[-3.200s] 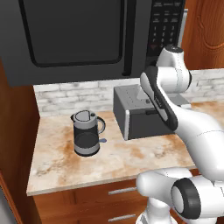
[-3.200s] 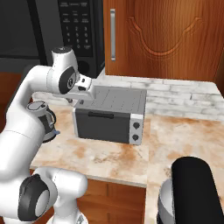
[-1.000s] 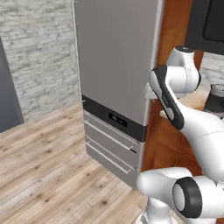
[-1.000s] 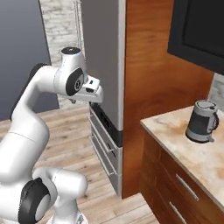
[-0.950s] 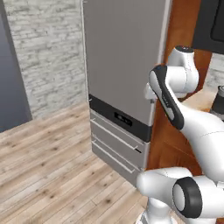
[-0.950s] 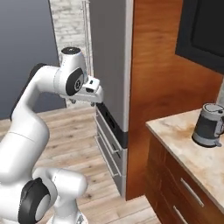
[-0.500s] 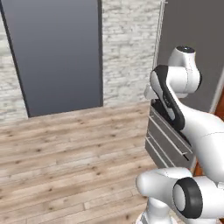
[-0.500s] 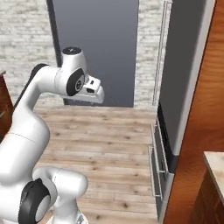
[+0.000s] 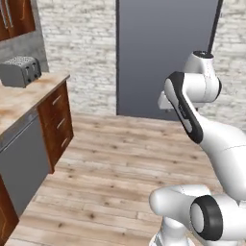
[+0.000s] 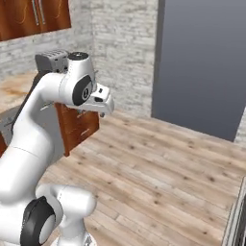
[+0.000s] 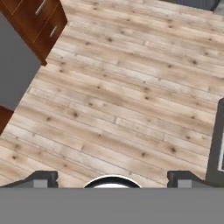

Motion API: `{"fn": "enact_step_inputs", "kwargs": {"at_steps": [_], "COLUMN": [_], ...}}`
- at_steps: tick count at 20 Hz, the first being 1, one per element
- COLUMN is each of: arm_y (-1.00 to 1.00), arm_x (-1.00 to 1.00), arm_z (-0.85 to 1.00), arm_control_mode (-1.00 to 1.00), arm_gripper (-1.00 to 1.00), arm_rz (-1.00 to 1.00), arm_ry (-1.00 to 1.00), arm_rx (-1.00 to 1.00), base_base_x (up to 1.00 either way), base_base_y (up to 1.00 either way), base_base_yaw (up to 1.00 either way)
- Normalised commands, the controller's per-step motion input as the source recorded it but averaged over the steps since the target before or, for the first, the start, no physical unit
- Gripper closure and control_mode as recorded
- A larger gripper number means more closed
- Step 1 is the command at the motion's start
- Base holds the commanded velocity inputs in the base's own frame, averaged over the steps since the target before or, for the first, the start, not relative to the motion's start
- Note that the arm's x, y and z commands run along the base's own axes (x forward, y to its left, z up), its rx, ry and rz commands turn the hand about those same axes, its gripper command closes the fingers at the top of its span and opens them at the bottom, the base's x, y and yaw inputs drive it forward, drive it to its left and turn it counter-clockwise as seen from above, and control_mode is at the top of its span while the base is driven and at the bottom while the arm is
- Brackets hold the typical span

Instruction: Navigate to the dishwasher.

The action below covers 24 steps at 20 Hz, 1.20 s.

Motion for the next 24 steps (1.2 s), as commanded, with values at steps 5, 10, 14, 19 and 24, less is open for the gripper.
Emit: {"fn": "enact_step_inputs", "kwargs": {"at_steps": [5, 10, 14, 19, 24], "arm_y": [0.00, 0.00, 0.00, 0.00, 0.00], "arm_x": [0.00, 0.00, 0.00, 0.00, 0.00], "arm_z": [0.00, 0.00, 0.00, 0.00, 0.00], "arm_control_mode": [1.00, 1.00, 1.00, 1.00, 1.00], "arm_gripper": [-1.00, -1.00, -1.00, -1.00, -1.00], "arm_rz": [0.00, 0.00, 0.00, 0.00, 0.00], "arm_ry": [0.00, 0.00, 0.00, 0.00, 0.00], "arm_rx": [0.00, 0.00, 0.00, 0.00, 0.00], "base_base_x": [0.56, 0.89, 1.00, 1.00, 1.00], "base_base_y": [0.00, 0.00, -0.19, -0.37, -0.33], "base_base_yaw": [0.72, 0.66, 0.58, 0.50, 0.52]}}
